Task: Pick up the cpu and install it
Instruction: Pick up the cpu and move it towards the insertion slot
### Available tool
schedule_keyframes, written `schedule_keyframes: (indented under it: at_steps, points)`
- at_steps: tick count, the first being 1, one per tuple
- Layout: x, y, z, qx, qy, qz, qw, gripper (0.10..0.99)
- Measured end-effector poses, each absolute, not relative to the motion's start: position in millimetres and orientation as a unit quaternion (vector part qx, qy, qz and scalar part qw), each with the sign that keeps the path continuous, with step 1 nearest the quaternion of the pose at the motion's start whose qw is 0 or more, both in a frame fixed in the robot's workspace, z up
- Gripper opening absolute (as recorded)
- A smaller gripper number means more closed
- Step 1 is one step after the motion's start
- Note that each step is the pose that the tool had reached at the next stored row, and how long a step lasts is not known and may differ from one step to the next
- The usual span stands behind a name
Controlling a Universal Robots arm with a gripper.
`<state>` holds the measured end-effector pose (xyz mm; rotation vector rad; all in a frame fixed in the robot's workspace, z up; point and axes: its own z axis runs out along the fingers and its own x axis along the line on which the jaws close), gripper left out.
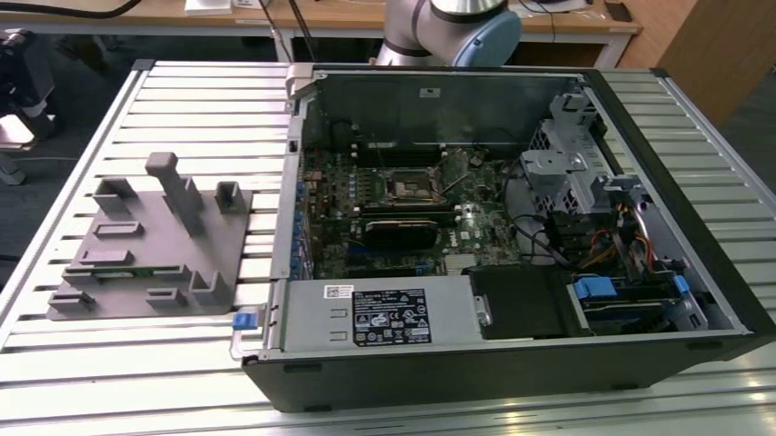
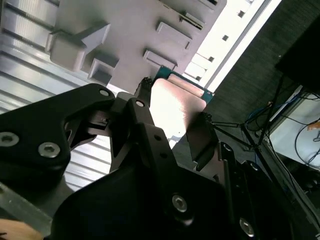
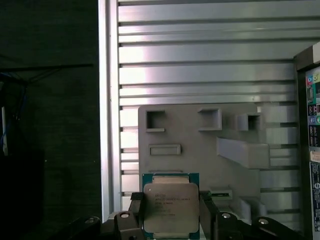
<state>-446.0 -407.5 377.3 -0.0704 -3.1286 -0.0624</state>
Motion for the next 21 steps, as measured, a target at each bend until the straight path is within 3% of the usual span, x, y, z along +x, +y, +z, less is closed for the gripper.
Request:
schedule_keyframes:
  at_steps: [21]
  points:
    - [-372,-407,382,-0.022,-0.999,-0.028,0.006,0.533]
